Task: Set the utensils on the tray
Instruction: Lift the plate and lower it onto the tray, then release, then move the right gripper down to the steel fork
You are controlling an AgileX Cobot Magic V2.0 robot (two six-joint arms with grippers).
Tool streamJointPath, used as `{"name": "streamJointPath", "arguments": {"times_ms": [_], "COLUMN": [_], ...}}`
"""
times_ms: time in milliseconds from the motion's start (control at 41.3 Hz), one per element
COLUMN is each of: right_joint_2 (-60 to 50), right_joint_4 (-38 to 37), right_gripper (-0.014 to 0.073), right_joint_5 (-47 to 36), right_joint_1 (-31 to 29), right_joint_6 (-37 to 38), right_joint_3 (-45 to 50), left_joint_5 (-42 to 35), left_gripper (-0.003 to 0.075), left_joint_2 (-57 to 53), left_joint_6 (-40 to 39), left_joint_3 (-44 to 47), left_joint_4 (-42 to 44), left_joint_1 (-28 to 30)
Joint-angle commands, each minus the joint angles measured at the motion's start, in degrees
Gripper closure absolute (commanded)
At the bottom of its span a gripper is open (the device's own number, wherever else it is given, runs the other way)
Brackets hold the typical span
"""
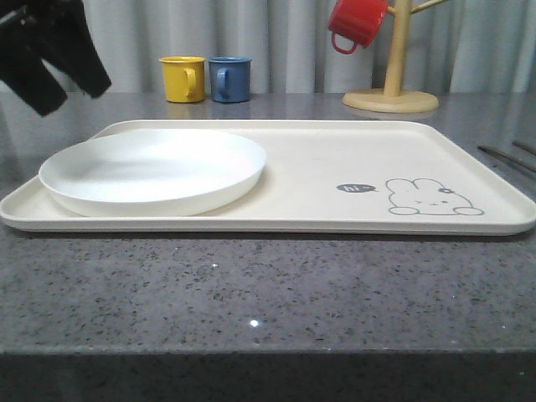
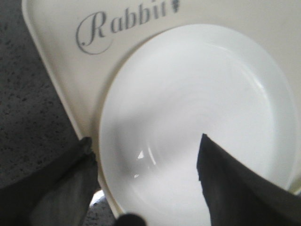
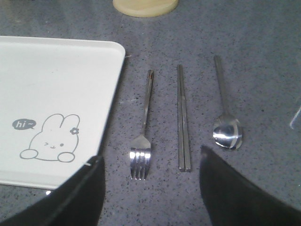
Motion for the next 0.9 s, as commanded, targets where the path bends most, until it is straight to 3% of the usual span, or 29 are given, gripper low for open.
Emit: {"name": "streamJointPath", "arguments": {"times_ms": [0, 218, 412, 533, 872], "right_joint_2": [0.7, 0.7, 0.7, 0.7, 0.7], "right_joint_4": [-0.4, -0.4, -0.4, -0.4, -0.4], "right_gripper": [0.0127, 0.0127, 0.0127, 0.0127, 0.0127], "right_joint_5": [-3.7, -3.7, -3.7, -3.7, -4.0], "right_joint_1": [-0.2, -0.2, -0.2, -0.2, -0.2], "right_joint_6": [-0.4, -0.4, -0.4, -0.4, -0.4], "right_joint_3": [-2.0, -2.0, -2.0, -2.0, -2.0], "left_joint_5": [0.8, 1.8, -0.7, -3.4, -11.2], "left_gripper": [0.0273, 0.0319, 0.0321, 0.0321, 0.0321], "left_joint_2": [-7.4, -17.7, -27.8, -34.5, -47.9], "left_joint_6": [0.6, -1.8, -20.1, -27.1, -27.2], "left_joint_3": [-1.9, 0.7, 8.4, 13.7, 24.9], "left_joint_4": [0.5, 9.0, 29.5, 33.6, 32.7], "left_joint_1": [-3.5, -15.7, -25.3, -26.5, -26.5]}}
